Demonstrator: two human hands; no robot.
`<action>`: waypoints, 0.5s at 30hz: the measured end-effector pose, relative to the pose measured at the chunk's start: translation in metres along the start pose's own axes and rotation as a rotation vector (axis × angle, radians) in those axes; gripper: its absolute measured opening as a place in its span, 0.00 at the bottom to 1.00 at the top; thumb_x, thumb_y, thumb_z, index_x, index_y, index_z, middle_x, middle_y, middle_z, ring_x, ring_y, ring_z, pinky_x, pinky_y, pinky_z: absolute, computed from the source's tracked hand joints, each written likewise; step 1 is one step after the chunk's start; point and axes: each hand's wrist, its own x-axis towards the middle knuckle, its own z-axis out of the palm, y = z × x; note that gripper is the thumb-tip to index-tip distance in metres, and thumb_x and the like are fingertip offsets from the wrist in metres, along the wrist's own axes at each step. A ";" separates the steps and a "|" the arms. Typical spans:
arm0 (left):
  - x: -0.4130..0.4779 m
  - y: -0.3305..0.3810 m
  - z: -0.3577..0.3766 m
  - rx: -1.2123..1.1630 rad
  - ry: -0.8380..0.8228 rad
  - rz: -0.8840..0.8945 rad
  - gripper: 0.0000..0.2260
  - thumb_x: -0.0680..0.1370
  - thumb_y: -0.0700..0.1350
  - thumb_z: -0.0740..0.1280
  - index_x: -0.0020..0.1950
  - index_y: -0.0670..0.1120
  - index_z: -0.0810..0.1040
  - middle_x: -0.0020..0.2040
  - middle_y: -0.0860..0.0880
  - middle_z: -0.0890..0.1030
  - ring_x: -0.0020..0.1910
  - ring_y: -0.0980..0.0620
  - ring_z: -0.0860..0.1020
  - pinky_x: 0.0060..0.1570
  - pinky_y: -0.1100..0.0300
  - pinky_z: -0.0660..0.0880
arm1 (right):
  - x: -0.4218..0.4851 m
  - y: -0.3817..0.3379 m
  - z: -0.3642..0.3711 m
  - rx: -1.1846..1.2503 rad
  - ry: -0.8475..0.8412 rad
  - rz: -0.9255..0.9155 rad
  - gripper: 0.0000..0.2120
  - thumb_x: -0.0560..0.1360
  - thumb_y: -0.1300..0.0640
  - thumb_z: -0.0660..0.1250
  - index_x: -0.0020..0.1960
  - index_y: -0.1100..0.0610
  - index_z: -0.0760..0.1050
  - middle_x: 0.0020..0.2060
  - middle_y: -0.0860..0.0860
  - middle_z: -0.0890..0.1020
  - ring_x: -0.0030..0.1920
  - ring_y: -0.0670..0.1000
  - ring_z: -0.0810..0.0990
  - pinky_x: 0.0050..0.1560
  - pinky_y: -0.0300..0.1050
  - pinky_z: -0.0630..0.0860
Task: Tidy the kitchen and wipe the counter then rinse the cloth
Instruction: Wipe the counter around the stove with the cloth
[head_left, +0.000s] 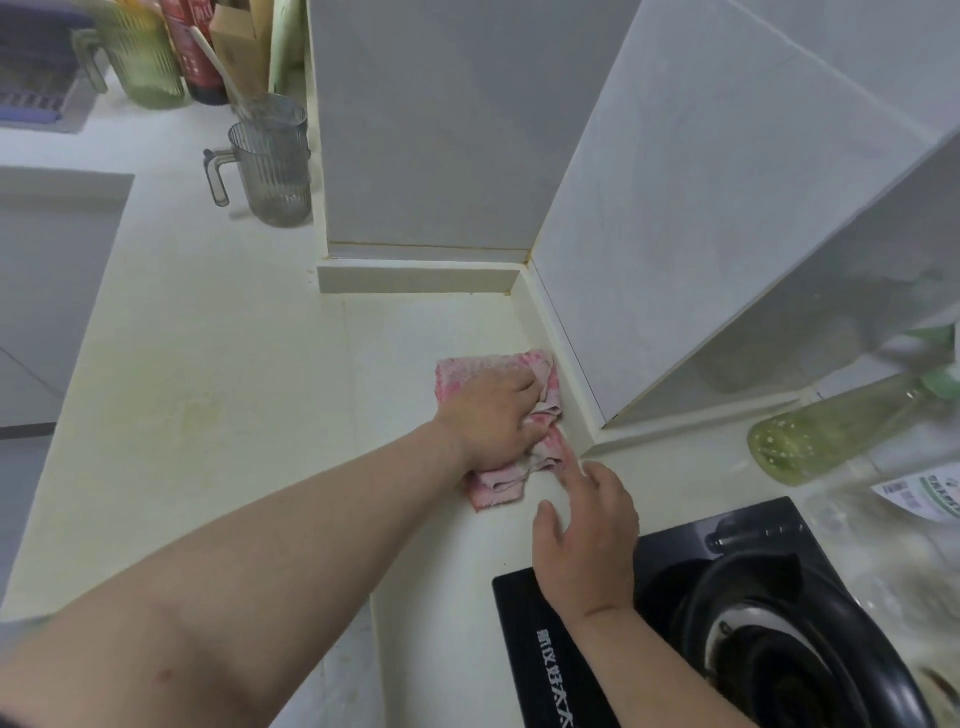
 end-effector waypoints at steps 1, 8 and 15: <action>-0.006 0.005 0.003 -0.002 -0.003 0.009 0.22 0.80 0.57 0.56 0.66 0.43 0.73 0.63 0.48 0.73 0.61 0.46 0.70 0.63 0.51 0.66 | -0.012 0.003 -0.002 -0.040 -0.005 0.057 0.20 0.75 0.54 0.64 0.66 0.56 0.73 0.67 0.55 0.70 0.68 0.56 0.68 0.70 0.56 0.67; -0.051 0.031 0.019 -0.042 -0.058 0.022 0.27 0.82 0.58 0.55 0.77 0.46 0.62 0.78 0.48 0.61 0.76 0.47 0.60 0.74 0.53 0.56 | -0.044 0.011 -0.001 -0.131 -0.090 0.160 0.24 0.79 0.50 0.60 0.71 0.60 0.66 0.71 0.58 0.66 0.72 0.57 0.62 0.74 0.57 0.63; -0.045 0.028 0.020 -0.005 -0.093 0.022 0.29 0.82 0.59 0.54 0.79 0.48 0.57 0.80 0.48 0.56 0.78 0.48 0.55 0.76 0.52 0.52 | -0.041 0.014 0.000 -0.163 -0.143 0.122 0.36 0.77 0.40 0.52 0.79 0.58 0.54 0.78 0.56 0.58 0.79 0.53 0.51 0.79 0.50 0.44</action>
